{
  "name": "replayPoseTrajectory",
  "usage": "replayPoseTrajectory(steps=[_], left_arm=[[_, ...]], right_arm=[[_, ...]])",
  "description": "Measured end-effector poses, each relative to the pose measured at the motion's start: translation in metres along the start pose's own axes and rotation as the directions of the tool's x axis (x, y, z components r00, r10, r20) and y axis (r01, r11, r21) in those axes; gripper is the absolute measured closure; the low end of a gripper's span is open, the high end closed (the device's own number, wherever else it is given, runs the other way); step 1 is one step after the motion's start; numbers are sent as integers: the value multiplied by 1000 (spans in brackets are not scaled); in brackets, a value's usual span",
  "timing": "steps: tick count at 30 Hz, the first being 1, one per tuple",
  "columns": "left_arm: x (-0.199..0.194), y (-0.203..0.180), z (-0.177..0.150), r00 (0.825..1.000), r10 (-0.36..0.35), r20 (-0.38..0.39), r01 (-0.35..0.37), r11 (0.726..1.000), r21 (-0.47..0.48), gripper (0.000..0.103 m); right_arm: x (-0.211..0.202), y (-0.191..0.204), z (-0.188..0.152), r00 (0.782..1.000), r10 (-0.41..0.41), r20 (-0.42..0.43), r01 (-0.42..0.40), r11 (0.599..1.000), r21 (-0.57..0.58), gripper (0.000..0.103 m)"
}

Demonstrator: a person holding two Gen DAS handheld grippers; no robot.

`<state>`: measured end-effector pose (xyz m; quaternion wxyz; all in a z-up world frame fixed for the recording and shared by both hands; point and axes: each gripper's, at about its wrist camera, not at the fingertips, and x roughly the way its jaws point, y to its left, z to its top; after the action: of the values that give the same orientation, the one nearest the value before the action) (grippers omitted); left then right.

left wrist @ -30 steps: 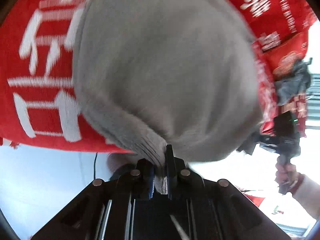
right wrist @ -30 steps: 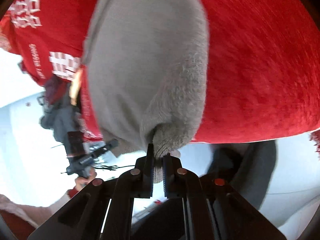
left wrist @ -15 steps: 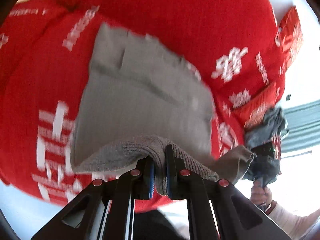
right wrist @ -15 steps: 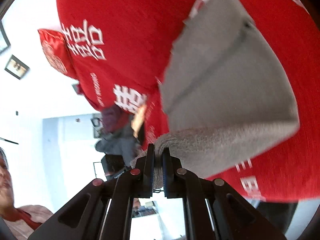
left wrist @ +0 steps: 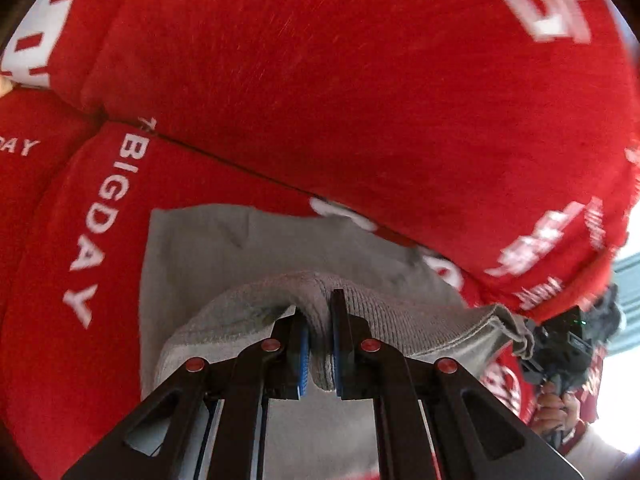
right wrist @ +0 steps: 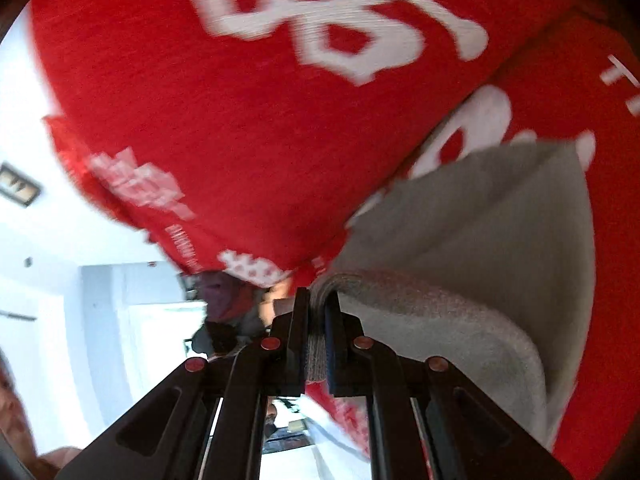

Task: Fold small clothes
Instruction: 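Lay the hem over the collar and open both grippers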

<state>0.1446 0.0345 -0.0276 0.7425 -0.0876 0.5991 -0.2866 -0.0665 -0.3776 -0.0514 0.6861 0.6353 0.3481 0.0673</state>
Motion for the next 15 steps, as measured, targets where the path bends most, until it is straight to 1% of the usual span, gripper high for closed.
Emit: replayPoseTrajectory(steps=[2, 5, 6, 7, 9, 11, 12, 13, 14, 15], left_arm=[[29, 6, 6, 998, 51, -32, -52, 998, -18, 93], [57, 12, 8, 989, 131, -73, -133, 991, -21, 93], [65, 15, 9, 984, 150, -99, -154, 988, -31, 89], [68, 17, 9, 981, 156, -113, -161, 986, -41, 88], [68, 17, 14, 978, 161, -135, -171, 983, -61, 88], [60, 12, 17, 971, 201, -127, -210, 976, -55, 88], [51, 8, 17, 966, 239, -97, -243, 969, -41, 78], [44, 5, 19, 961, 268, -74, -271, 962, -32, 66], [35, 2, 20, 954, 296, -43, -297, 955, -26, 35], [22, -3, 20, 940, 341, 5, -341, 940, -19, 10]], right_arm=[[13, -19, 16, 999, -52, -11, 52, 998, 30, 96], [30, -47, 31, 991, -131, -28, 132, 989, 71, 96], [34, -53, 34, 988, -151, -33, 153, 985, 79, 96], [36, -58, 37, 983, -179, -37, 181, 980, 83, 96], [37, -58, 39, 979, -199, -34, 201, 977, 74, 94], [36, -47, 41, 972, -235, -27, 236, 971, 29, 91], [35, -41, 41, 966, -256, -24, 256, 967, 4, 84], [32, -31, 41, 961, -275, -16, 274, 961, -33, 66], [30, -24, 42, 960, -281, -6, 281, 958, -50, 55], [27, -17, 43, 958, -286, 4, 285, 956, -68, 43]])
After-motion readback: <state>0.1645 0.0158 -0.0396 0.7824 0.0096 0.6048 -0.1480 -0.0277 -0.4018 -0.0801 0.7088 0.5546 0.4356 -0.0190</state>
